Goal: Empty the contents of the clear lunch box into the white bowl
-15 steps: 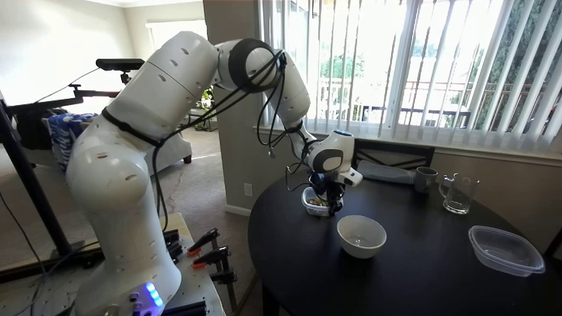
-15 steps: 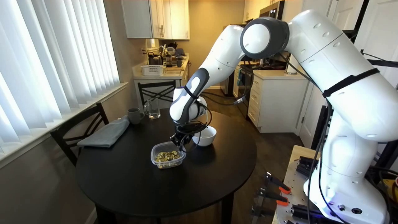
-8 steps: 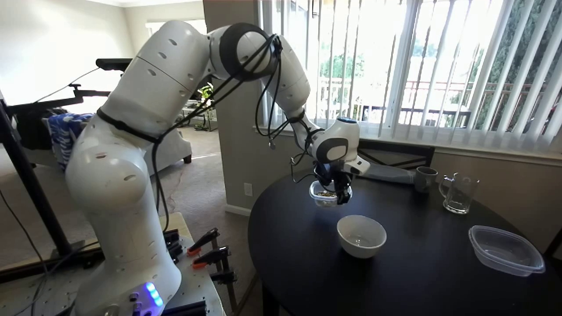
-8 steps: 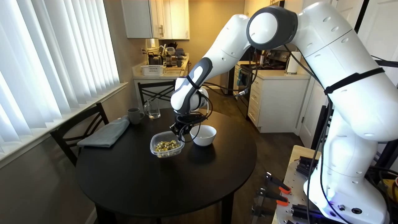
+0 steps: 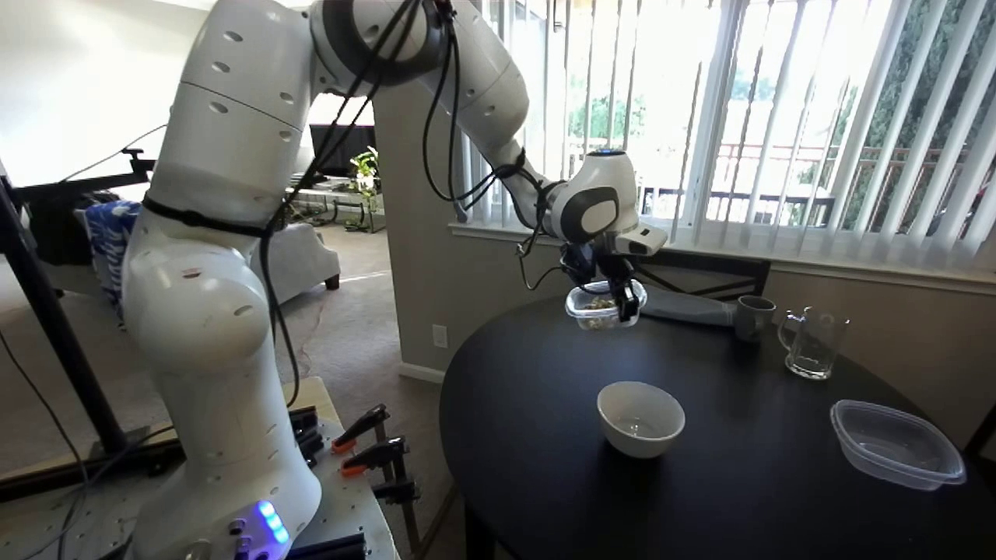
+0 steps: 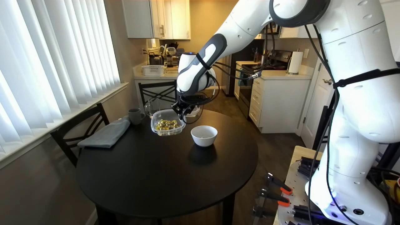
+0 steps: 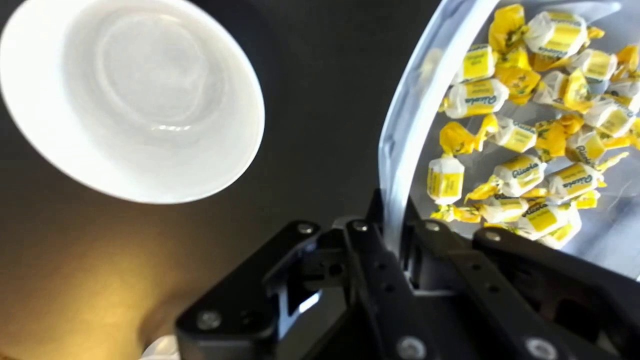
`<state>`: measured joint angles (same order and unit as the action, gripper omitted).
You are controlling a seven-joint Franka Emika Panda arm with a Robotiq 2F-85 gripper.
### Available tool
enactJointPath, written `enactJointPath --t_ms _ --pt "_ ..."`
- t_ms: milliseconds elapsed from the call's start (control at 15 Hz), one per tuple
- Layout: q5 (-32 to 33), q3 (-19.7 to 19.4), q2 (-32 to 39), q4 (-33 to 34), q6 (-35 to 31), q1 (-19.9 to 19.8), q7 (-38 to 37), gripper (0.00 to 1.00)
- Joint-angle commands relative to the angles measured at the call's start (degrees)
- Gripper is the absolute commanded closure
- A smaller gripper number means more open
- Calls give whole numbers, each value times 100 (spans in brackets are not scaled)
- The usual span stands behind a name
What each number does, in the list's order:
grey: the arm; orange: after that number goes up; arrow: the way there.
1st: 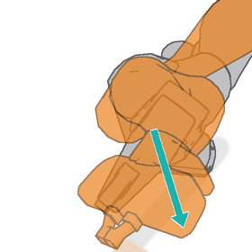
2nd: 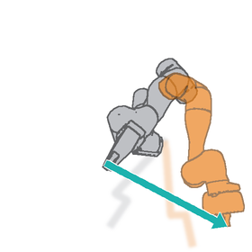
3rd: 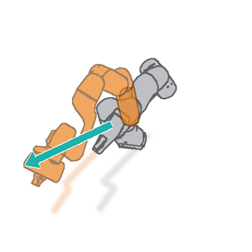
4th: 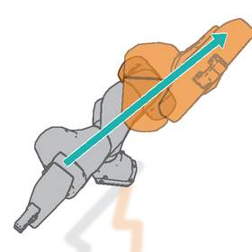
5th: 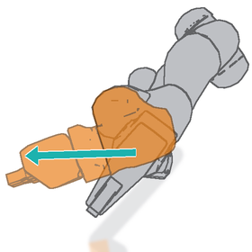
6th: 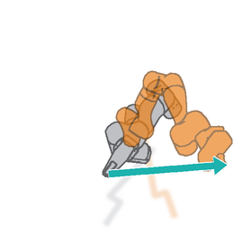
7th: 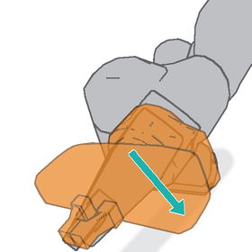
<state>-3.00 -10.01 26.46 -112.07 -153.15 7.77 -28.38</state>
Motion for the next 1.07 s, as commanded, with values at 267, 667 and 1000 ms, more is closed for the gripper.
enactJointPath --t_ms 267,667,1000 --pt "3412 -1837 -1106 -484 451 1252 -2869 99" --pt "4552 -981 -1120 -328 1693 638 -3783 99" --pt "4857 -474 -1115 -297 2412 184 -4180 99"
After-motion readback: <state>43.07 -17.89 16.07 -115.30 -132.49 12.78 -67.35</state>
